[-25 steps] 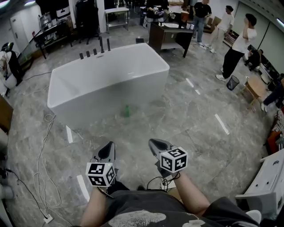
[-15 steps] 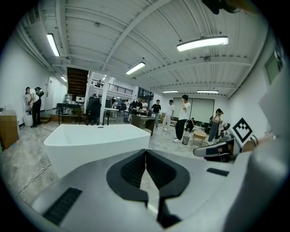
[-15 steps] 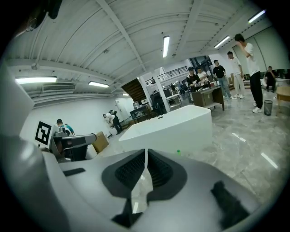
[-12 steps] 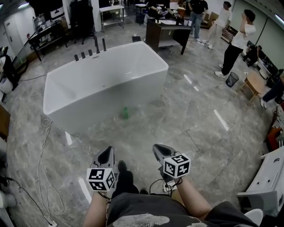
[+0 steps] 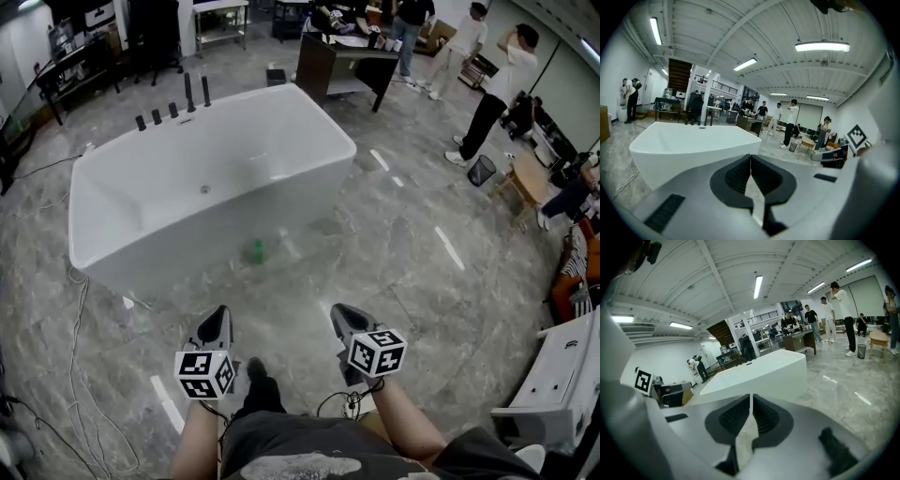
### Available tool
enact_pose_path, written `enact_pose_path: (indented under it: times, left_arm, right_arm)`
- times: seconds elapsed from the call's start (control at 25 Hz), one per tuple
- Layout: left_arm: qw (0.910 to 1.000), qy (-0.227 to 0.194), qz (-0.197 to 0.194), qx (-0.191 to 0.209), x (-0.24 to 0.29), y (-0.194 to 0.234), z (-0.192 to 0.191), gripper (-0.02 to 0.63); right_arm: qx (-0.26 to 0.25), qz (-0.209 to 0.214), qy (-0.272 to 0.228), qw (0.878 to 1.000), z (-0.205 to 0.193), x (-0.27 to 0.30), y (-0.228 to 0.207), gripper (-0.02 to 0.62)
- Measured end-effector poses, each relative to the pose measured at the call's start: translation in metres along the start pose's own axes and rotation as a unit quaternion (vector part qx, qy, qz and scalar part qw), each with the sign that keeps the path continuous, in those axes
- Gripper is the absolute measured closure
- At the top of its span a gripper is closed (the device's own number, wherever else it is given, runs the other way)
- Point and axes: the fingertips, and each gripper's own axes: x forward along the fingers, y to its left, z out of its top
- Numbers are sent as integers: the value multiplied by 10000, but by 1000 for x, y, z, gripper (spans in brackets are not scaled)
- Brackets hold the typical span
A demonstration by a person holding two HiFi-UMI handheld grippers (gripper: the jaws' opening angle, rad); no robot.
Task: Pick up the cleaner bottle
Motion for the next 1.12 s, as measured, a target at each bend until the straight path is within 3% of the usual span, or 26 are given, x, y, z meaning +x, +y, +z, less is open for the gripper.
enact_pose_path:
  times: [0.2,0.56,0.92,1.12]
  left_arm:
    - [9997,-22,-21,-226,27,45,24,592]
    - [9992,32,-365,-157,79,99,46,592]
    - [9992,189,-294,-202,115,114,38,592]
    - [9994,229,-156,-189,146,112,40,592]
  right_arm:
    - [-34,-112,72,9999,24,48,11,561]
    - [220,-685,-90,9974,55,111,0,561]
    - [171,-760,40,9969,58,150,-25,561]
    - [165,-548,207,9981,64,195,-49,561]
